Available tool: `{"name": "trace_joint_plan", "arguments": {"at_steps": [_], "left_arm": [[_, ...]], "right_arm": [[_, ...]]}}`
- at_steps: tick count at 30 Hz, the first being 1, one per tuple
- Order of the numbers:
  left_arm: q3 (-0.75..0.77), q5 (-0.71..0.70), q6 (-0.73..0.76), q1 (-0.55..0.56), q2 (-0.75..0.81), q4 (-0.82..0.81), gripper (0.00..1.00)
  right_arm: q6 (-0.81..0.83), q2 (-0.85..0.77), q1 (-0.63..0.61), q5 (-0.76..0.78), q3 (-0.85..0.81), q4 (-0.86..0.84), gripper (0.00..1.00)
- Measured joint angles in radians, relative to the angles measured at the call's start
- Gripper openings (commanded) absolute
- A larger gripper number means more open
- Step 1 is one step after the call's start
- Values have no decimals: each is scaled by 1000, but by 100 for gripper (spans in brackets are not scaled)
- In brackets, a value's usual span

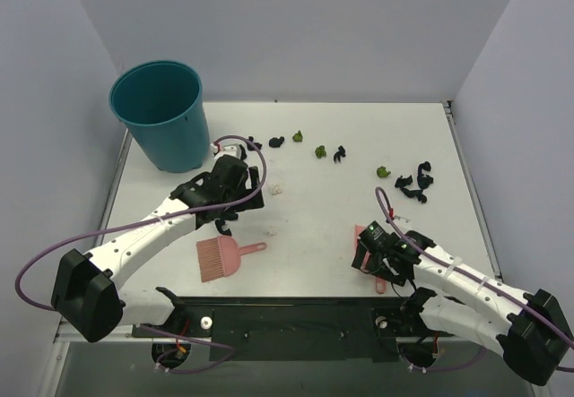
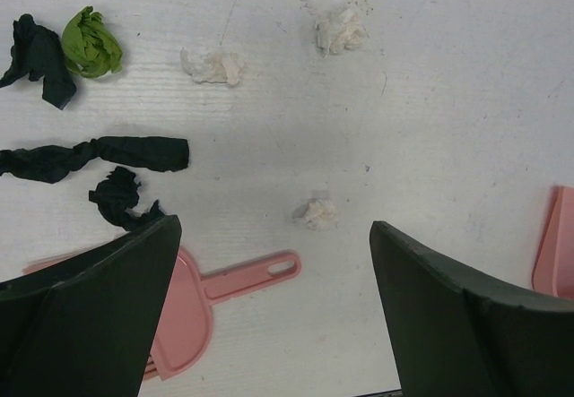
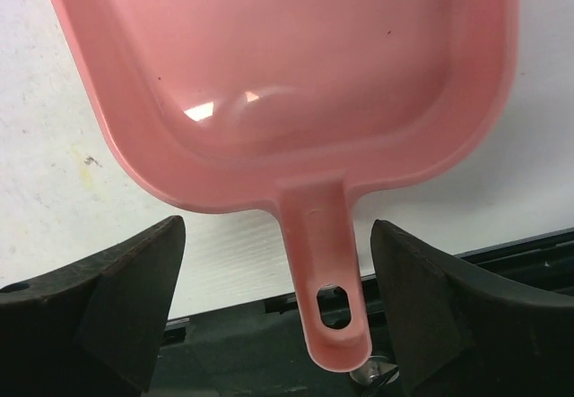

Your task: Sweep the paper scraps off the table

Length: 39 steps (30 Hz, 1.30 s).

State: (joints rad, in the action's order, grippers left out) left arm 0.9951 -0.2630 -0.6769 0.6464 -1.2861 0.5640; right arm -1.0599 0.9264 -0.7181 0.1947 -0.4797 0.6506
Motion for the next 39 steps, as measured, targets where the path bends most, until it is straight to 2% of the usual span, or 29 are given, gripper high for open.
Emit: {"name": "trace_joint_plan", "arguments": {"at_steps": [1,2,5,6,8,11,19,25,32,34,36,39], "left_arm": [[-1,3,0,-3,0,0,98],[-1,4,0,-5,2,0,98],[-2,7,0,-11,9,0,98],[-3,9,0,-14,13,0,98],[-8,10,0,-20,21,1,98],[-20,10,0,-31,31,0,98],[-54,10,-10,-62,47,1,98],[-69,3,-36,-72,58,2,98],[-96,2,-59,-72,58,0,98],[-103,2,-66,-71,58,1,98],[-106,2,-72,-69,58,1,98],[-106,2,-77,-65,58,0,98]], "right_arm": [[-8,10,-12,0,4,-6,72],[-14,18,-23,2,8,-11,63],[-20,26,-45,11,9,-18,49],[-17,27,-51,17,9,-21,40],[-12,44,-62,33,5,-23,29],[17,89,-71,49,-18,-22,15],[169,220,-85,67,-174,-38,15],[278,391,-103,68,-315,-90,15],[238,611,-153,66,-496,-127,15],[194,674,-167,67,-557,-139,20],[152,723,-177,71,-604,-153,37],[84,776,-196,83,-659,-176,51]]}}
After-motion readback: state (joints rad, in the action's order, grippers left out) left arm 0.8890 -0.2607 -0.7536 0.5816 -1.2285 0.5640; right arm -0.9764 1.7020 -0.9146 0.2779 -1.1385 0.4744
